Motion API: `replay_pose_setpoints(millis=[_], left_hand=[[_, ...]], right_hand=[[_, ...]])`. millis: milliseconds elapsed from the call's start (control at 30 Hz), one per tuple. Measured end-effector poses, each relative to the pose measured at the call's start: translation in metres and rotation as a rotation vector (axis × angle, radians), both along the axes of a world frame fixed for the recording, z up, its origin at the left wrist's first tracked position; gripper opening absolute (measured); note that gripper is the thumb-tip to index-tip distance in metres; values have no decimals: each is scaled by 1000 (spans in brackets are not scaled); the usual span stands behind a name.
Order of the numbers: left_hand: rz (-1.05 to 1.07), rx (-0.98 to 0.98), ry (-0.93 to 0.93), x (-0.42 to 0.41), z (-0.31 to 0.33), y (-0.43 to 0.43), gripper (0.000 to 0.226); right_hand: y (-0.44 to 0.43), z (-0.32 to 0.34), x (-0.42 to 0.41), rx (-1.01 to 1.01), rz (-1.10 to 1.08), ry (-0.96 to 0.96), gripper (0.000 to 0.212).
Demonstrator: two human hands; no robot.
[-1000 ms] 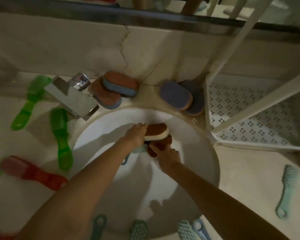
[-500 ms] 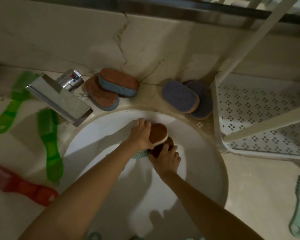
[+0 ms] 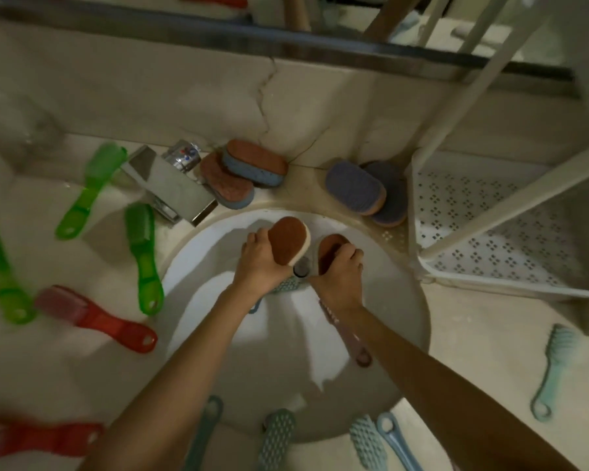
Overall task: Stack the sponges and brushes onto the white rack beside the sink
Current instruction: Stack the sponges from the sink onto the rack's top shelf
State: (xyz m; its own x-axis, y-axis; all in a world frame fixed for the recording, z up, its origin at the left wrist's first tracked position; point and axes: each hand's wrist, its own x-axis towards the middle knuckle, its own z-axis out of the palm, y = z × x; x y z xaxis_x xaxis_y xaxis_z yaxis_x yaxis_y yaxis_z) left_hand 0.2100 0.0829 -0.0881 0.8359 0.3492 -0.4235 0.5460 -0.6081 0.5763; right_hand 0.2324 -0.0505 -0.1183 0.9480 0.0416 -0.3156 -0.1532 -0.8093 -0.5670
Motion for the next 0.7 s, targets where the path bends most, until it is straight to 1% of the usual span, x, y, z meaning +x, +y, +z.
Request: replay_pose_setpoints(millis=[100,133,267,400,567,633,700], left_hand=[[67,-57,-96,-8,40,-11,76],[73,-66,-135,-11,55,-15,76],[95,-72,-305,-18,122,-29,80],[116,15,-462,-26,192,-40,80],[111,78,-653,-32,270,-57,81],[70,107,-725,-31,297,-68,82],[13,130,-780,-27,319,-82,80]], right_hand=[[-20,53,-8,73,41,-136,55],[-24,71,-11,94,53,-184,52],[-37,138,-22,125,109,-356,52],[-46,203,-32,179,141,-537,51],[-66,279,-38,226,171,-730,47],[-79,306,-36,250,161,-777,45],[-96,330,-30,276,153,-783,42]])
